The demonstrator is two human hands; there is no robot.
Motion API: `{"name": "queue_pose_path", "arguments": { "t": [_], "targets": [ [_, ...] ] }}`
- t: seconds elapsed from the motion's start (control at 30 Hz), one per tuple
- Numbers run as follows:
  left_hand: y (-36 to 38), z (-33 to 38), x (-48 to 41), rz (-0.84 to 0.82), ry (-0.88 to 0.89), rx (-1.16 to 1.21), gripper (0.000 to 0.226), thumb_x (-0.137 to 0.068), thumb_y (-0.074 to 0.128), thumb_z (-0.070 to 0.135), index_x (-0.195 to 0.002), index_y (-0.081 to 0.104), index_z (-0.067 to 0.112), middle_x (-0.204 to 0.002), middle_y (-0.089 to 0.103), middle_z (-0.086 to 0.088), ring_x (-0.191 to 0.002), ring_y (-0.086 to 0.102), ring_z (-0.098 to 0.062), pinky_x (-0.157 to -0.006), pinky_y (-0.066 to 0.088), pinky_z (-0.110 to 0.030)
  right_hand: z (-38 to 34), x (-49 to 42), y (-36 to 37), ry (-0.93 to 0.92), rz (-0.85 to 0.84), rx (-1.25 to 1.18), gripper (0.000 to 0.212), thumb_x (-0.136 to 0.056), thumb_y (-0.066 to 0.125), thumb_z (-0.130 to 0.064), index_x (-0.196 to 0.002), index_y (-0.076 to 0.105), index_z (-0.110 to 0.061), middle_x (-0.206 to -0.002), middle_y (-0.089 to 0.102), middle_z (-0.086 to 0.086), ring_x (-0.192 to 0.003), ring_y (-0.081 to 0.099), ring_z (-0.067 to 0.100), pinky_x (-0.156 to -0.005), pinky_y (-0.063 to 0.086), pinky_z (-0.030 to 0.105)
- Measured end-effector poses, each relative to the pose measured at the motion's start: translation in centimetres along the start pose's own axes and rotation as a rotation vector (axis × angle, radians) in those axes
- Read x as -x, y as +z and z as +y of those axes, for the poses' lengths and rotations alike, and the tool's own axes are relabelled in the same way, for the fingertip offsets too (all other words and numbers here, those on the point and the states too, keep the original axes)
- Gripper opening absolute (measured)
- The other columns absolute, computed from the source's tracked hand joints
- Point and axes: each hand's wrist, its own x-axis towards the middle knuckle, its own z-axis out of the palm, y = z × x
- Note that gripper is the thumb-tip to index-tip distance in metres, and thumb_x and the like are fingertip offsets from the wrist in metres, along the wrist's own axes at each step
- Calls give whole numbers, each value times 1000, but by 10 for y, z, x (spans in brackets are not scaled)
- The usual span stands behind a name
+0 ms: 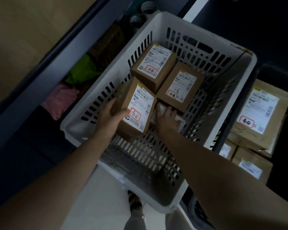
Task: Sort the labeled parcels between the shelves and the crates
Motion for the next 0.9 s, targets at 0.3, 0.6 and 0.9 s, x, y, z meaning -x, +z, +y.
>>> {"name": "queue_pose_path", "arguments": {
  "t": [0.3,0.6,0.9],
  "targets": [
    [2,14,16,-11,-22,44,48,-85,63,27,-131,51,29,-124,60,-4,-107,59,-22,-82,48,-33,-1,20,-34,-83,155,-496,32,-96,45,-10,-127,54,-5,-131,48,21,-121,48,39,-92,45,41],
    [22,80,53,-57,92,104,38,-89,59,23,-126,50,27,-114,64,-4,-95,63,-15,-74,50,-29,27,90,-95,84,29,-1577,58,-95,39,-61,-136,51,-22,-127,61,7,-116,58,31,-99,47,51],
    [122,133,97,-323,178,-24,34,-92,54,27,-125,48,28,-98,63,8,-84,58,-4,-68,44,-26,140,164,-113,13,111,-1816,60,-85,64,-52,-138,38,-44,-116,68,-6,-108,63,20,-88,52,50]
  ]
}}
